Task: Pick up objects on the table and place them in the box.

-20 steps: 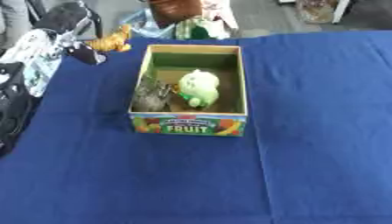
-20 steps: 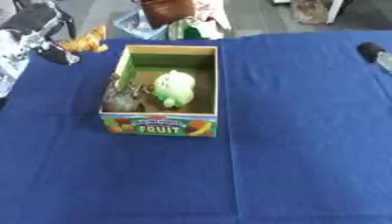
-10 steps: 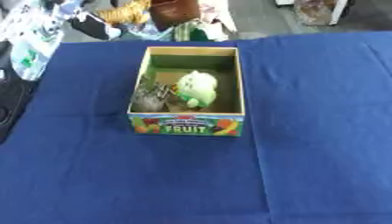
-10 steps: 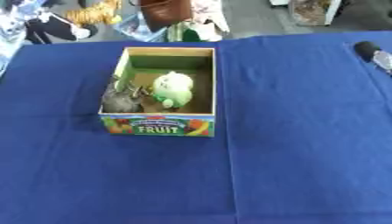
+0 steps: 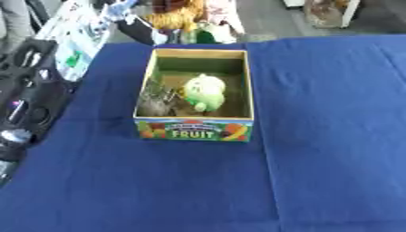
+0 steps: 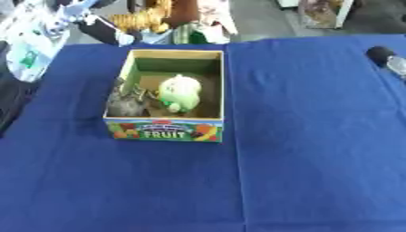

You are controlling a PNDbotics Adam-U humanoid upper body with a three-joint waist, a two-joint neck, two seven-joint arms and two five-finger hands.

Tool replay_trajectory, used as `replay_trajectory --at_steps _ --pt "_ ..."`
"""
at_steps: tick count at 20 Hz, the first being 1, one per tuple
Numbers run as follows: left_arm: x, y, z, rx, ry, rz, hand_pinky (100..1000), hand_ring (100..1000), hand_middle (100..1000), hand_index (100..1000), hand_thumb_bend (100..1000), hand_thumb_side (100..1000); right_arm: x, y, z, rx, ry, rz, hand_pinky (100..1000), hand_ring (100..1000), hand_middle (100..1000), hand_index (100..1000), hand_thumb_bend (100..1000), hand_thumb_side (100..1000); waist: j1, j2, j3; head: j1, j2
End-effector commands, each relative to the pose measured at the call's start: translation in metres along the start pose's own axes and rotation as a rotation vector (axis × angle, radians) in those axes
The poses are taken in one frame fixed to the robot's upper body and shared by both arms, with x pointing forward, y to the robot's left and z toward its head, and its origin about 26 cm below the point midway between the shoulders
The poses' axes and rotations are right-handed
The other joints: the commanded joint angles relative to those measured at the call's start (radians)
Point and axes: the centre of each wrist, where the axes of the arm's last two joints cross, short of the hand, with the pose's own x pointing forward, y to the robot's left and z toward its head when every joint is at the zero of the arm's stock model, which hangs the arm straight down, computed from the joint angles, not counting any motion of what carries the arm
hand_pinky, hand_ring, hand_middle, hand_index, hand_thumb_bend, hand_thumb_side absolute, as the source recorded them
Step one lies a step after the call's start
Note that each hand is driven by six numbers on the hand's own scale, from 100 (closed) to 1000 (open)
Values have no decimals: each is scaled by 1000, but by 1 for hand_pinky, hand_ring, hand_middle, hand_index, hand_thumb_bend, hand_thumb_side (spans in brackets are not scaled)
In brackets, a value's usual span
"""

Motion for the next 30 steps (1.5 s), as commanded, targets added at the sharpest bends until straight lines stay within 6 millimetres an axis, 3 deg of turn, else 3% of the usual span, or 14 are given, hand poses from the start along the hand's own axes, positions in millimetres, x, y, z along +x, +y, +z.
replay_trajectory --at_steps 1,6,18,20,21,24,28,30 --pt "6 3 -10 4 -25 -19 283 103 100 229 334 136 5 -8 -5 -4 -20 15 594 709 721 857 555 279 -4 -13 -3 5 1" --pt "16 -25 -20 -54 -36 -15 289 106 100 231 331 132 5 -7 -5 -1 -20 10 594 710 721 857 555 279 -6 -6 -9 9 -5" --pt "17 -83 -25 -159 -3 19 356 177 100 295 371 133 4 -3 -6 6 -22 -4 594 710 720 857 553 279 -13 6 -17 18 -14" --pt "16 -85 -24 -169 -6 32 405 252 161 369 446 154 4 -3 -6 6 -21 -5 594 710 720 857 553 279 -13 6 -16 18 -13" --pt "16 -85 -23 -174 -8 39 433 296 210 411 530 173 4 -3 -6 6 -20 -5 594 710 720 857 553 279 -13 7 -16 18 -13" --pt "16 -83 -21 -189 -13 64 466 346 262 465 640 201 3 -2 -6 8 -17 -6 594 711 720 857 553 279 -12 7 -14 18 -13" --pt "13 -76 -17 -182 -7 94 564 492 435 624 826 223 3 -2 -5 11 -16 -5 594 711 720 858 553 280 -13 6 -9 15 -14" --pt "11 -69 -14 -165 -11 107 615 558 514 676 826 203 2 -2 -5 12 -13 -4 594 711 720 858 553 280 -12 4 -6 14 -13"
